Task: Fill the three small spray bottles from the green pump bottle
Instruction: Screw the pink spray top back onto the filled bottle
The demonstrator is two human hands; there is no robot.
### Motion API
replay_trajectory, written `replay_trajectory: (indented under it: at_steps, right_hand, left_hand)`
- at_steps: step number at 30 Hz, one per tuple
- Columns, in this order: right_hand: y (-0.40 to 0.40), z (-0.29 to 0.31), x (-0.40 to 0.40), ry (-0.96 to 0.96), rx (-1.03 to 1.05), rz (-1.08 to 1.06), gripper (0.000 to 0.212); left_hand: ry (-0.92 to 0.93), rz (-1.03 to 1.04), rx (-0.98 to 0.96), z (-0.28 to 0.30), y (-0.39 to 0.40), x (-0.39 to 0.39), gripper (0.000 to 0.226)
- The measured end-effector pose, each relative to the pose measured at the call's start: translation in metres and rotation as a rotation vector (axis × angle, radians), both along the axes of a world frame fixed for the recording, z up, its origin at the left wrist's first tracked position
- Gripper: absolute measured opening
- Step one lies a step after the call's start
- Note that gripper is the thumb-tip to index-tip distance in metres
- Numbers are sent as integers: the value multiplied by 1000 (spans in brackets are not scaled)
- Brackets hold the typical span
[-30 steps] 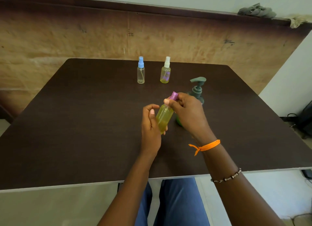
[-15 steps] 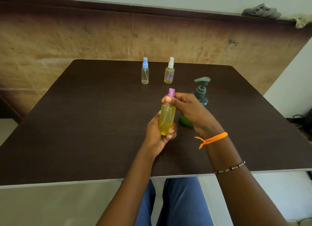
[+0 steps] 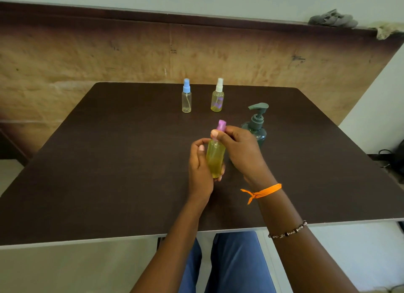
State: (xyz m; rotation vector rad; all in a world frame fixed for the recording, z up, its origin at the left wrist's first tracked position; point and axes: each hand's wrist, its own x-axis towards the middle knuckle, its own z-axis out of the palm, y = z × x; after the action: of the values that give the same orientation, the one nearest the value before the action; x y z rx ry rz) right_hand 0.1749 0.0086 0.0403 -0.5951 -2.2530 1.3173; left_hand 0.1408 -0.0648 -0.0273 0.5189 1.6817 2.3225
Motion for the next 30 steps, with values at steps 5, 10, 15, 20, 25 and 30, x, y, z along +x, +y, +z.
replay_trajectory:
  at_steps: [5, 10, 15, 20, 25, 30]
  right_hand:
    - [1, 11, 6, -24, 214, 55, 32]
    - [7, 35, 12, 49, 164, 156, 38]
    - [31, 74, 10, 292, 145, 111, 29]
    - [81, 109, 3, 346, 262, 63, 28]
    - [149, 66, -31, 236, 140, 21, 40]
    - [179, 0, -62, 57, 91, -48, 48]
  left_hand:
    - [181, 122, 3, 13, -2, -2, 19]
    - [283, 105, 46, 42, 6, -13, 17]
    - [280, -27, 147, 68, 24, -40, 19]
    - [251, -79, -22, 62, 46, -68, 17]
    - [177, -77, -167, 37, 69, -88, 20]
    - [106, -44, -275, 8, 85, -109, 21]
